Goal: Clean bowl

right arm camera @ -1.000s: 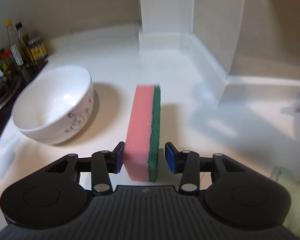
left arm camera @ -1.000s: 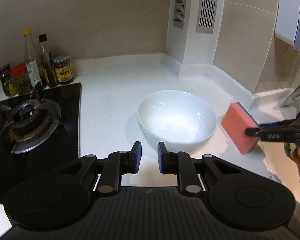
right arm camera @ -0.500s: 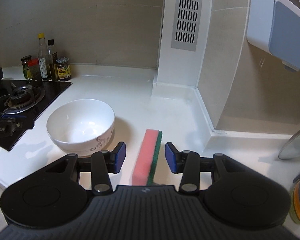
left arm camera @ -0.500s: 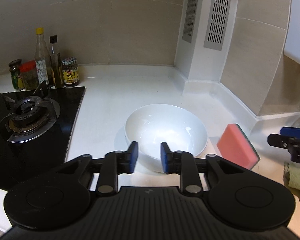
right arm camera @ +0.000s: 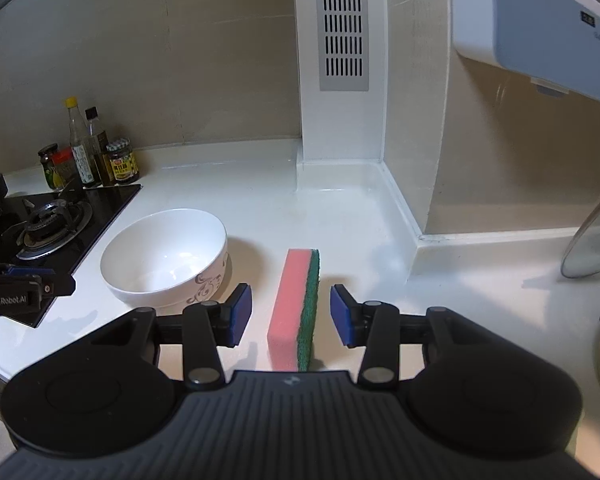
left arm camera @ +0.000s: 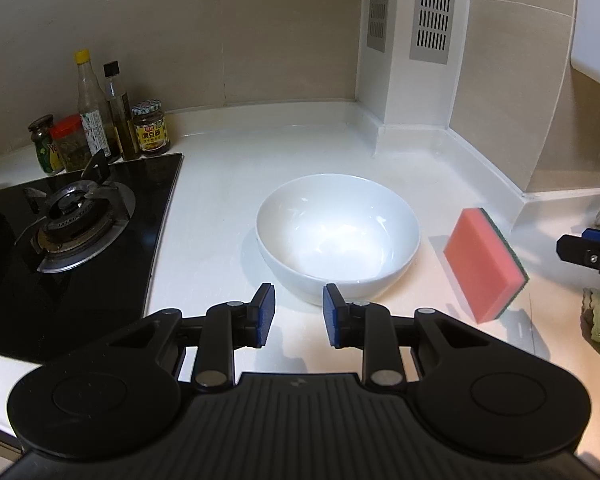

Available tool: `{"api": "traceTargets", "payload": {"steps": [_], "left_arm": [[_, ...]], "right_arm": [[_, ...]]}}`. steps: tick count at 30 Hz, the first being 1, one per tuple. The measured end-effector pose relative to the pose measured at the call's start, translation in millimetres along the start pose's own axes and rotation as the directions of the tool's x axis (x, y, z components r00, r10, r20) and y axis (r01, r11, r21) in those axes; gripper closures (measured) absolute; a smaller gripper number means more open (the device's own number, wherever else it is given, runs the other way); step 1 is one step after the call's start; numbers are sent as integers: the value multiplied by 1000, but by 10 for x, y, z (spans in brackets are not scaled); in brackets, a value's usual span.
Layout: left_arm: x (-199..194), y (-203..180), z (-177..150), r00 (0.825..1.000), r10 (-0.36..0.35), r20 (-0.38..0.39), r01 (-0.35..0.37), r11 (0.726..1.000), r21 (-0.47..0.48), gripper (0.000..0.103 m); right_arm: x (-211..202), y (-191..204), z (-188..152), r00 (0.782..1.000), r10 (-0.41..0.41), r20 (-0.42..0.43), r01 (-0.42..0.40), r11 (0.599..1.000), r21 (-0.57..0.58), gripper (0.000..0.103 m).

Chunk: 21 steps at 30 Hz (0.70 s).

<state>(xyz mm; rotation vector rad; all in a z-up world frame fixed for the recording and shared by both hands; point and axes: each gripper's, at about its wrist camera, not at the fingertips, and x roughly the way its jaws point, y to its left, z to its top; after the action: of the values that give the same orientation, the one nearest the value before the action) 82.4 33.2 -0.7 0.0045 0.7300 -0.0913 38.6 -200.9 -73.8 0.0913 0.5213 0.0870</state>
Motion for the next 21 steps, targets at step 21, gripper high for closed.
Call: {"api": "traceTargets", "payload": {"steps": [21], "left_arm": [[-369,-213,-253,996,74,47,-71,995,-71,71]], "right_arm": [[-238,-144,-240,996,89,-2,-89,993,-80,64]]}}
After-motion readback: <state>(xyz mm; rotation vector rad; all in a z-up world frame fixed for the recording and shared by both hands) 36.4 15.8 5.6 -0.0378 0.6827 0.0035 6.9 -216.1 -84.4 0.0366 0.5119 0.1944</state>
